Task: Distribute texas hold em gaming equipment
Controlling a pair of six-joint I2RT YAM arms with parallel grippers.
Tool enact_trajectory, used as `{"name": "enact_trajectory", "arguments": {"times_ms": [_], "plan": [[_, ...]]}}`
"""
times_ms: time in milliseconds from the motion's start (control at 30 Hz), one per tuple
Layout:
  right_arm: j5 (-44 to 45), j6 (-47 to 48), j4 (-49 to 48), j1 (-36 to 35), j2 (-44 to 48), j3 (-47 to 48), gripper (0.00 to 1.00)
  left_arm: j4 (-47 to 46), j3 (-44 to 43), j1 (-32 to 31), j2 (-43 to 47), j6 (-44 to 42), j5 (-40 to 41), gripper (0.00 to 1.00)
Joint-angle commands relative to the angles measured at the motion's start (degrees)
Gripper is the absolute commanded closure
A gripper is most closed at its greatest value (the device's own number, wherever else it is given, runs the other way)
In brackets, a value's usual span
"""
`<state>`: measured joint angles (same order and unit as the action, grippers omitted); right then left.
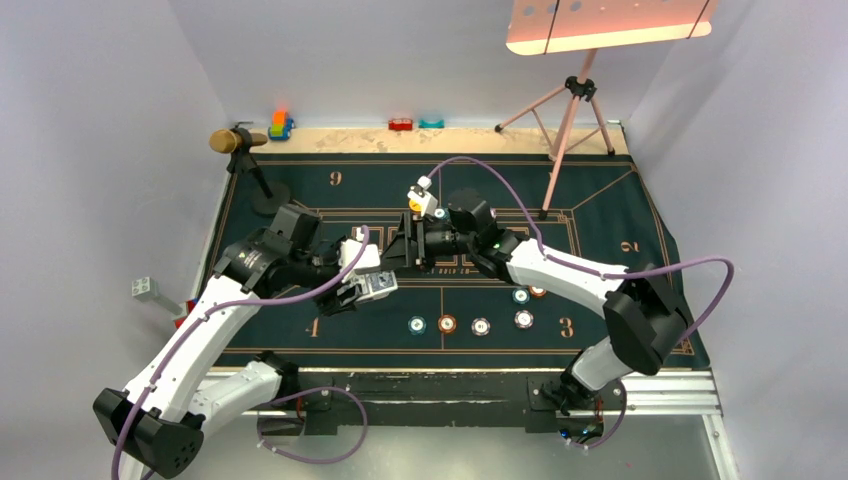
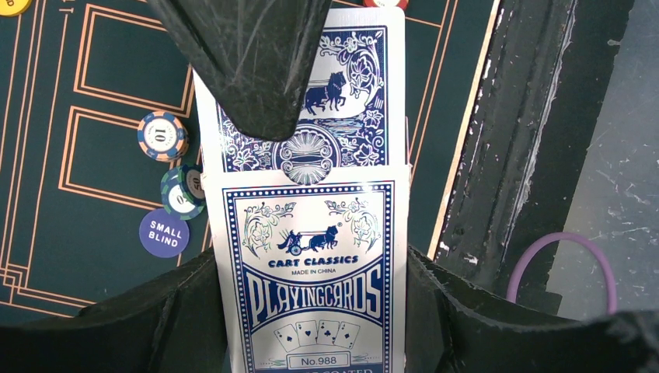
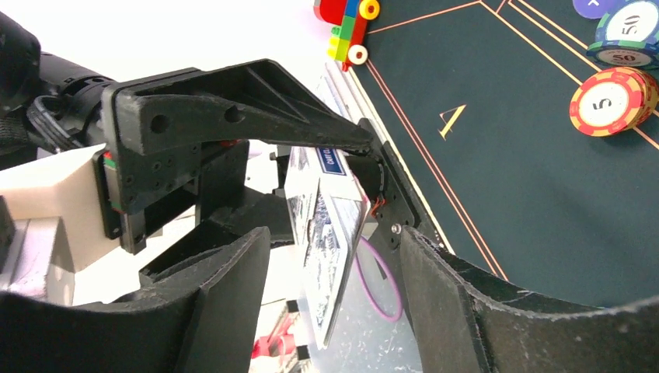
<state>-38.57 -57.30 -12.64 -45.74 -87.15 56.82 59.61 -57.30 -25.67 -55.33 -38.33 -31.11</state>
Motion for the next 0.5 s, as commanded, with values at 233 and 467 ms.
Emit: {"name": "enact_trajectory", "arguments": {"times_ms": [233, 467], "plan": [[-1.3, 1.0, -1.8, -0.5, -2.5, 1.1, 0.41, -2.5, 0.5, -0.1, 1.3, 1.2, -1.4, 0.93], [-1.3, 3.3, 1.4, -0.4, -1.6, 0.2, 0.47, -3.2, 1.2, -0.1, 1.9, 2.1, -1.8, 0.94]]}}
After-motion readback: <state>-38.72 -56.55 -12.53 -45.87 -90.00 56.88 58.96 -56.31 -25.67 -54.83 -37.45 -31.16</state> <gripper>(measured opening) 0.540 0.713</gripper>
